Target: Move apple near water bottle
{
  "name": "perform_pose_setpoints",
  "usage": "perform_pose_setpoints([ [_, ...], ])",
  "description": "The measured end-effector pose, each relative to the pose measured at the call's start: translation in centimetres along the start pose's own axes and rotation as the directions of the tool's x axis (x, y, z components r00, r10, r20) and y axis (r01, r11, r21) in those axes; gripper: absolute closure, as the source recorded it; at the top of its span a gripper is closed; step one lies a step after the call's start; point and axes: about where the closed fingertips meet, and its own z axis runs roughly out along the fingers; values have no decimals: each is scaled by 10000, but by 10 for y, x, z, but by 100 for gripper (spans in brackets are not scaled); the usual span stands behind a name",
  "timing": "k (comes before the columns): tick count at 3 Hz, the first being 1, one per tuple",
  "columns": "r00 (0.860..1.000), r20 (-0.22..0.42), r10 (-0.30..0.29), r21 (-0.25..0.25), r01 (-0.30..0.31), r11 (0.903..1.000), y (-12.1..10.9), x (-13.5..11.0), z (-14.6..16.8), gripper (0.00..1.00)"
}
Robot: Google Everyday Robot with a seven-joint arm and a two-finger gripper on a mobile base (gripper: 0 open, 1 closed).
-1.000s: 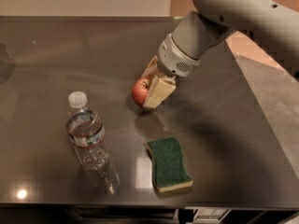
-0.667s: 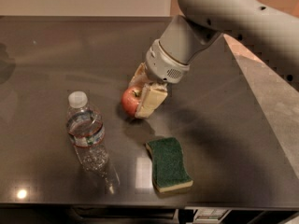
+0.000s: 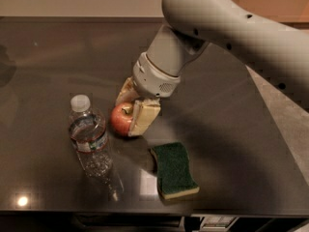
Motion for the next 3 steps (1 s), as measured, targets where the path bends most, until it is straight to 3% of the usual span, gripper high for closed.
perform_pose_setpoints([
  [1, 9985, 177, -512, -325, 517, 9981, 4, -6, 9, 100],
  [3, 9950, 367, -926, -606, 947, 9937, 8, -9, 17, 59],
])
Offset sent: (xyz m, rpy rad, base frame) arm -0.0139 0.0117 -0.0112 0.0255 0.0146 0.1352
